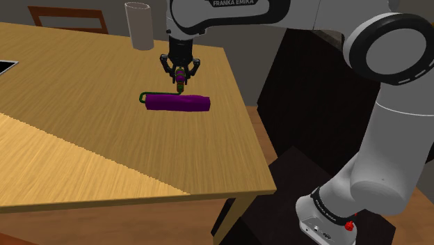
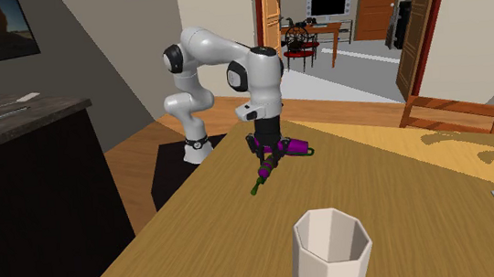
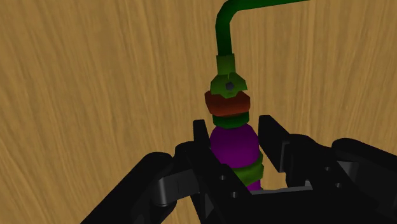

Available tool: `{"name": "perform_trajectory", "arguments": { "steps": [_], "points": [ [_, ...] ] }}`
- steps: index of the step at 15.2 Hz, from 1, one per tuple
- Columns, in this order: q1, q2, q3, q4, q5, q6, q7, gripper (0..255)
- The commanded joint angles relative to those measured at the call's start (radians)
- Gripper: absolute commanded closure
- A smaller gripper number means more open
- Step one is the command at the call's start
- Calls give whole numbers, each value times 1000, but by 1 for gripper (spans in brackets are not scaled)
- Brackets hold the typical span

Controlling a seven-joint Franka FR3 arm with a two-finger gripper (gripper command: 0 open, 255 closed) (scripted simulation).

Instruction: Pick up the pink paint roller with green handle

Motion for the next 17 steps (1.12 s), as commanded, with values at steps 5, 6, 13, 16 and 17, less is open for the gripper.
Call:
{"name": "perform_trajectory", "arguments": {
  "steps": [5,6,13,16,17],
  "points": [
    [2,-5,2,34,2,-38,-2,255],
    [3,-5,2,47,3,-51,-2,255],
    [11,3,4,153,2,-149,-5,255],
    [17,11,4,206,0,-194,-6,255],
    [19,14,4,225,-1,-209,-7,255]
  ]
}}
